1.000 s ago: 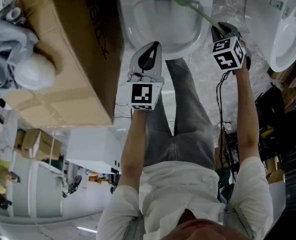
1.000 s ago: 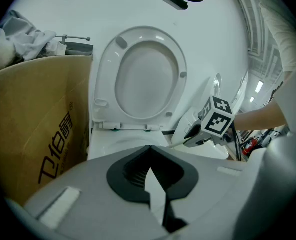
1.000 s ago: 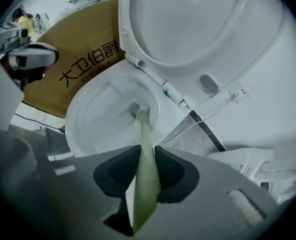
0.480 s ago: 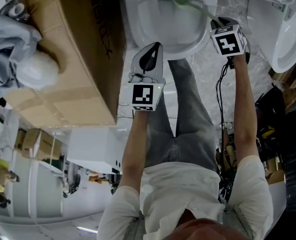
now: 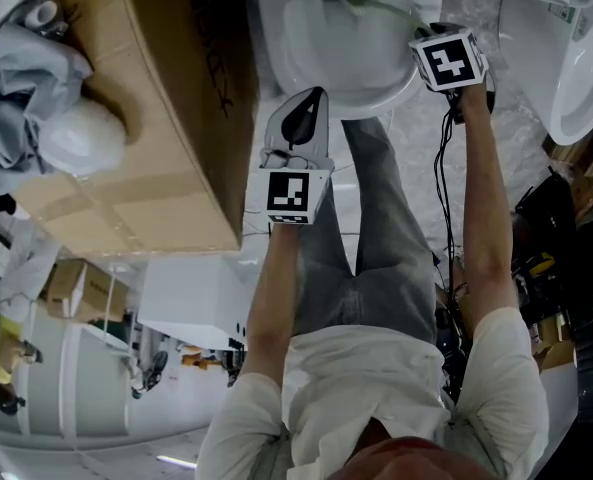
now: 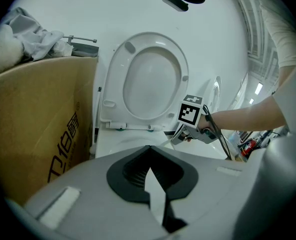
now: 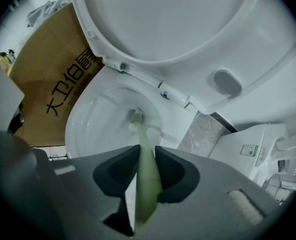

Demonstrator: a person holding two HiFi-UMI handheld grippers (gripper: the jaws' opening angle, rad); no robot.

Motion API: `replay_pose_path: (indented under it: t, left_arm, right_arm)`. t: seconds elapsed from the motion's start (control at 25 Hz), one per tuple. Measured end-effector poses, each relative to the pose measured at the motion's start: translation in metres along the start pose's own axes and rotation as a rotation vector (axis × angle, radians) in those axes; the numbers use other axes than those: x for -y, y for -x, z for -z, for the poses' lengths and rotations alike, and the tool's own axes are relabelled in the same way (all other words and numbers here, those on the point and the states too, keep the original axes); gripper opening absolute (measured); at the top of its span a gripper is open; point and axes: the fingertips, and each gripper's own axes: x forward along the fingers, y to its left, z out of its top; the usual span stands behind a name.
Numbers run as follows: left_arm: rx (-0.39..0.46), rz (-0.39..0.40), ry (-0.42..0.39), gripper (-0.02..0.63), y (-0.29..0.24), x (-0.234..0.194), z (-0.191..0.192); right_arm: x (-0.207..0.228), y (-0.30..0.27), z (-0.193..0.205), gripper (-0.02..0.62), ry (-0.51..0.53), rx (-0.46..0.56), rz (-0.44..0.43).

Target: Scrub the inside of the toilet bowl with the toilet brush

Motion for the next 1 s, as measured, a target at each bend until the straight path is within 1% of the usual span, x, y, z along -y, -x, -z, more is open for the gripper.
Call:
replay_pose_path:
  t: [0.12, 0.24, 0.36, 0.48, 0.72, 0.84, 1.0]
  left_arm:
    - [0.002, 0.002, 0.002, 0.017, 0.003, -0.001, 0.001]
    - [0.002, 0.006, 0.002, 0.017, 0.005, -0.001, 0.003]
    - [-0.001, 0.013, -0.004, 0.017, 0.006, -0.001, 0.005]
    - [-0.005, 0.019, -0.008, 0.017, 0.008, -0.001, 0.007]
    - [-0.007, 0.033, -0.022, 0.017, 0.013, 0.001, 0.009]
    - [-0.008, 0.031, -0.024, 0.018, 0.016, -0.001, 0.011]
    - [-0.011, 0.032, -0.027, 0.017, 0.018, -0.001, 0.014]
  right_arm:
    - [-0.003, 0.004, -0.002, 0.101, -0.036, 0.048, 0.008]
    - [-0.01, 0.008, -0.002, 0.101, -0.08, 0.084, -0.004]
    - [-0.024, 0.012, -0.004, 0.1, -0.119, 0.129, -0.028]
    - [-0.042, 0.012, -0.008, 0.097, -0.178, 0.197, -0.066]
    - [-0.068, 0.013, -0.002, 0.097, -0.294, 0.259, -0.117]
    - [-0.079, 0.015, -0.001, 0.095, -0.321, 0.286, -0.147]
    - [-0.094, 0.017, -0.001, 0.095, -0.327, 0.312, -0.18]
